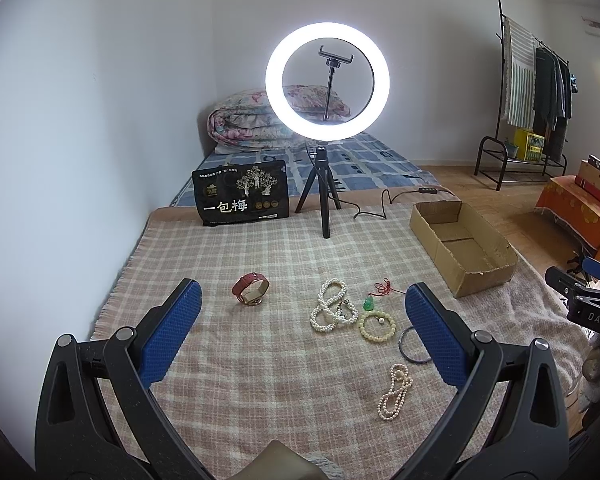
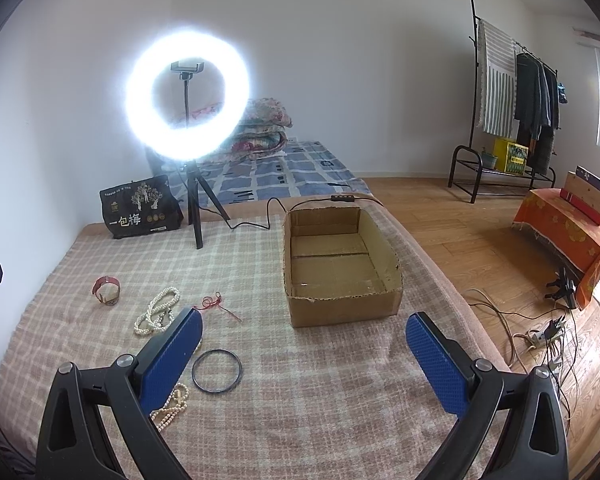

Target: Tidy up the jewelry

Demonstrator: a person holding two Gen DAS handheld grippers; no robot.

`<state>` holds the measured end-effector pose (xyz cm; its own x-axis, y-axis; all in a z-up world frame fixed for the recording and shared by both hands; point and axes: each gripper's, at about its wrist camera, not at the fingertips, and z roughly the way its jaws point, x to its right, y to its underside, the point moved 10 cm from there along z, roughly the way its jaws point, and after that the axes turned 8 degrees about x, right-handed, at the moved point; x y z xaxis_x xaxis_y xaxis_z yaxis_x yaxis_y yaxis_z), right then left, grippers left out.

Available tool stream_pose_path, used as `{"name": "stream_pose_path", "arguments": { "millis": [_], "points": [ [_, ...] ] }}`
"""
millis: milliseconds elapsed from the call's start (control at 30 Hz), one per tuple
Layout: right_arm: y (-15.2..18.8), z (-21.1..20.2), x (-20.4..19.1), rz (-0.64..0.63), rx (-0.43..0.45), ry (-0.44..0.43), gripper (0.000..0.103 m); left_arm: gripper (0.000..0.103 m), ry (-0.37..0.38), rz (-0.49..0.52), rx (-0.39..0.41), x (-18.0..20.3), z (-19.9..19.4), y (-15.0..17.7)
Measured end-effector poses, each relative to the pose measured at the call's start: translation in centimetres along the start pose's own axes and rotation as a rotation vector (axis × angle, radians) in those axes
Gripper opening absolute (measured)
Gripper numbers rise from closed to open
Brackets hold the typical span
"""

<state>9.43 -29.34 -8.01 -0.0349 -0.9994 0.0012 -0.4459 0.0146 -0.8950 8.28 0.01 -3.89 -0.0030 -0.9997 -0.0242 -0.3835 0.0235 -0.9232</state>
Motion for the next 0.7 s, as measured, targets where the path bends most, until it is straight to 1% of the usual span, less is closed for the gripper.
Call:
{"name": "stream_pose_path", "arguments": {
  "millis": [533, 700],
  "points": [
    [0.40, 0.31, -0.39, 0.001, -0.011, -0.007, 0.103, 0.103, 0.000, -0.001, 0.000, -0.07, 0.01, 0.06],
    [0.55, 0.44, -0.59, 0.000, -0.018, -0.017, 0.103, 0.103, -0.013, -0.004, -0.011, -0.54, 0.25, 0.34]
  ]
}}
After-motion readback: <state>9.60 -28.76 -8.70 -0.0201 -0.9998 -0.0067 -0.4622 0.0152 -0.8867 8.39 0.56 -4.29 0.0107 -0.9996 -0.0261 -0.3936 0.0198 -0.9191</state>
